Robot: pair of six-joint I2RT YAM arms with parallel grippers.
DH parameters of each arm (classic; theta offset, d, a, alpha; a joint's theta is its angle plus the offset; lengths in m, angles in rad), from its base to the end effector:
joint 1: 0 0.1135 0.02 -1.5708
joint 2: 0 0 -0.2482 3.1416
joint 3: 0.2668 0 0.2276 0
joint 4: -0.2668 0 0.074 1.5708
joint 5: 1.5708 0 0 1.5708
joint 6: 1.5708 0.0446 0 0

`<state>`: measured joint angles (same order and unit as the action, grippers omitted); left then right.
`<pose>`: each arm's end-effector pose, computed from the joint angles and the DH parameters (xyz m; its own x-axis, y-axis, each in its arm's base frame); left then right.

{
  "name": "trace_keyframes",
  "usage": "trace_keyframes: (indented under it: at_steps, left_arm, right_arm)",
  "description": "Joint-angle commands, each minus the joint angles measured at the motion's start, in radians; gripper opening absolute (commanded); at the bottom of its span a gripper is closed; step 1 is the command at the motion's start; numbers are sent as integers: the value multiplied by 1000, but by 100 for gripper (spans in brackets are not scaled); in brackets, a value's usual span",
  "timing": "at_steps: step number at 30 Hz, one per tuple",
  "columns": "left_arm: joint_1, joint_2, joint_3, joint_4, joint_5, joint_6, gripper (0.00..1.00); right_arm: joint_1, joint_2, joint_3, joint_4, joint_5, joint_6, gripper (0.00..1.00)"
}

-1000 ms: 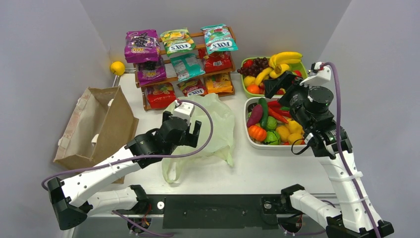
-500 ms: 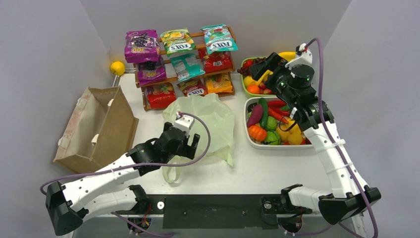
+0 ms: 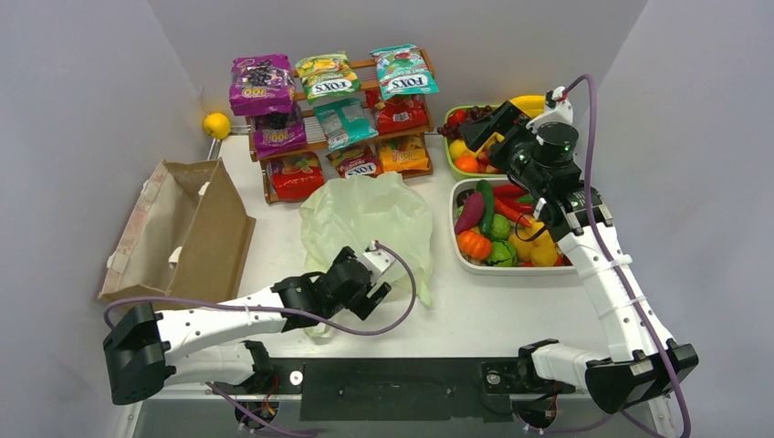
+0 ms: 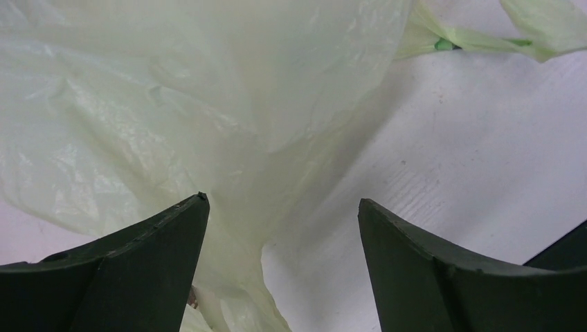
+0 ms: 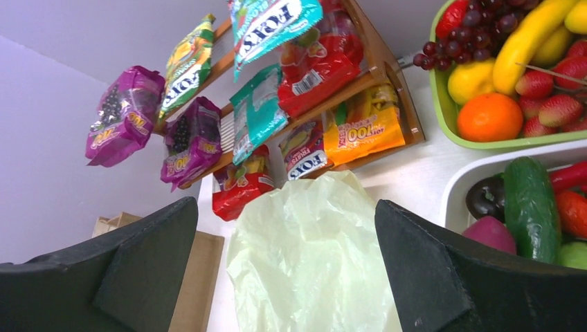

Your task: Place the food into the grocery bag and tie it

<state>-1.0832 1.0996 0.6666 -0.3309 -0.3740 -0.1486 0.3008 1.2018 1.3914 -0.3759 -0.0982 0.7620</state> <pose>0.1152 -0.1825 0.2171 -0.4240 0.5053 -0.7516 0.6431 0.7523 0.1430 0.2385 0.0786 0.4234 -0.3951 0.5968 -0.6984 -0.1577 0.7049 0.6916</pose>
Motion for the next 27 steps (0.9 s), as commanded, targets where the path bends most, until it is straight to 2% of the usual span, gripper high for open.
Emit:
trace_keyframes:
  at_steps: [1,6,15,17,19,20,21,22,23,24,27]
  left_arm:
    - [-72,70,63,44,-99,103,80]
    - [-123,176,103,8,-244,189,81]
    - [-102,237,110,22,-354,275,68]
    - [-85,246,104,34,-365,291,60]
    - [-52,246,104,50,-362,307,47]
    - [-41,244,109,55,-346,313,34]
    - [-17,239,116,59,-333,314,27]
    - [-6,235,131,56,-297,311,10]
    - [12,228,142,44,-281,300,4]
    - [19,219,162,39,-259,292,0]
    - [29,197,205,8,-238,266,0]
  right_arm:
    - [-32,-48,-38,31,-53,27,96]
    - [-65,-67,-65,30,-89,29,96]
    - [-110,-87,-85,30,-133,27,96]
    - [-118,-91,-89,29,-139,27,96]
    - [-123,-89,-88,30,-143,26,96]
    - [-125,-86,-87,31,-144,29,96]
    - [-126,-79,-84,37,-144,32,96]
    - [-128,-75,-81,43,-144,45,96]
    - [-128,-63,-74,58,-144,54,96]
    - [-127,-56,-65,70,-144,79,96]
    - [-127,-4,-49,157,-145,145,95]
